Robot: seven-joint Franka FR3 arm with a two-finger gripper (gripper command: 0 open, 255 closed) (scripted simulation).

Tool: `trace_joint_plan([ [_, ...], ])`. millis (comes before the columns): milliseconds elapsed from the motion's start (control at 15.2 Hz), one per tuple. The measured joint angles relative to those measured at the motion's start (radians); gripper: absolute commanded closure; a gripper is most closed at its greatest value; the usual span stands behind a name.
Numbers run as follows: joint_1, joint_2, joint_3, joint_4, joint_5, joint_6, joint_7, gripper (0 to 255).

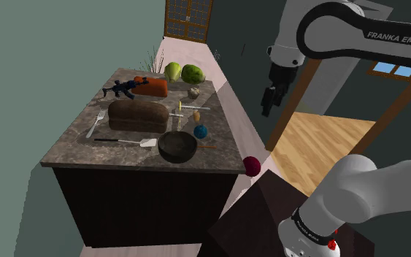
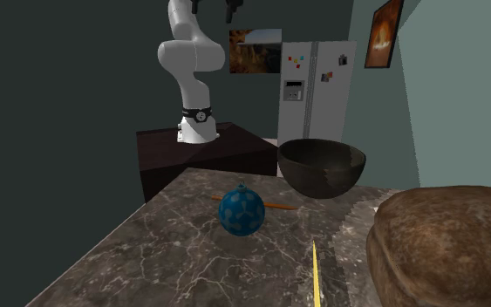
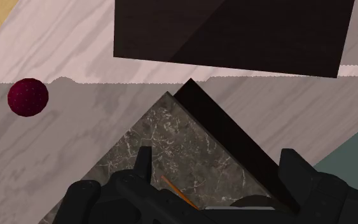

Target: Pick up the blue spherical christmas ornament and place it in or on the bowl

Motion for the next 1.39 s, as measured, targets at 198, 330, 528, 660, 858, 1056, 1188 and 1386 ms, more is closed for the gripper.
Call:
trace_joint_plan([
  [198,-0.005,0.044,-0.007,0.004,-0.001,0.035,0.001,0],
  [330,-0.010,0.106,-0.011,0.017,0.002,0.077,0.007,0],
  [528,-0.020,0.222,-0.024,0.051,0.001,0.151,0.008,0],
  [660,-0.027,0.302,-0.032,0.086,0.003,0.192,0.008,0],
  [858,-0.036,0.415,-0.046,0.131,0.006,0.249,0.005,0],
  [1056,-0.042,0.540,-0.055,0.199,0.014,0.297,0.005,0],
  [1188,-0.046,0.625,-0.061,0.252,0.021,0.322,0.003,0],
  [1386,-0.056,0.742,-0.072,0.334,0.032,0.348,-0.007,0],
])
